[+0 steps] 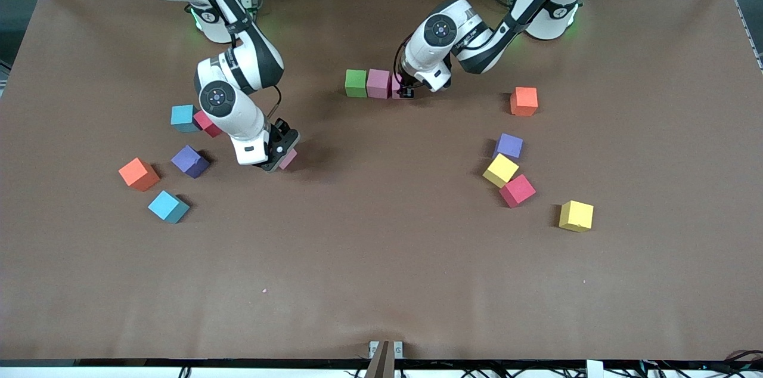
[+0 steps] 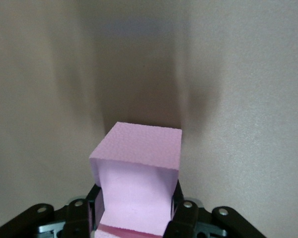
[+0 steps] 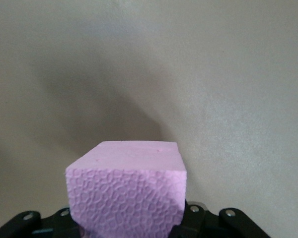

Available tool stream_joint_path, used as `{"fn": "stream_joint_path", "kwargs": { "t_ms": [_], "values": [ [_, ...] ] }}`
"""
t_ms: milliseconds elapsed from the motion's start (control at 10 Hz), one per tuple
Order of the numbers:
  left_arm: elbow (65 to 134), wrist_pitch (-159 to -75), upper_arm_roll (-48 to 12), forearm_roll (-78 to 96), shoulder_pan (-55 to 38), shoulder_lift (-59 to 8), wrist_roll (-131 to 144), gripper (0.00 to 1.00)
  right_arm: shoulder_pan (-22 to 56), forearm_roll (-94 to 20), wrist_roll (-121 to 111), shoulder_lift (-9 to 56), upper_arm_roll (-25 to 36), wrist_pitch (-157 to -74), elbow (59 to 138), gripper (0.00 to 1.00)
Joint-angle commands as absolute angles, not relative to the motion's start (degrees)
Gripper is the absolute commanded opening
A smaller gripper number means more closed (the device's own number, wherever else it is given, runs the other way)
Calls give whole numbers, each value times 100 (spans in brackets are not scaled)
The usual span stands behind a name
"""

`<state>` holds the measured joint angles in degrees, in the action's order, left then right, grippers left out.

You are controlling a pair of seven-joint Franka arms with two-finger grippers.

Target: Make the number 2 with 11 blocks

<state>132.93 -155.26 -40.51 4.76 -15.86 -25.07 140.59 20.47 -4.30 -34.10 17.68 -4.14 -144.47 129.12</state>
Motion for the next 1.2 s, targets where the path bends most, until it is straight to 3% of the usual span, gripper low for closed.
{"fn": "stream_joint_path", "kwargs": {
  "t_ms": [0, 1096],
  "values": [
    [13298, -15645, -4061, 624, -1626, -2531, 14106, 0, 2048, -334, -3551, 1687, -413, -14370, 12894, 45],
    [13157, -15653, -4061, 624, -1635, -2689, 14168, 0, 2048, -316, -3621, 1670, -404, -14344, 12894, 45]
  ]
}}
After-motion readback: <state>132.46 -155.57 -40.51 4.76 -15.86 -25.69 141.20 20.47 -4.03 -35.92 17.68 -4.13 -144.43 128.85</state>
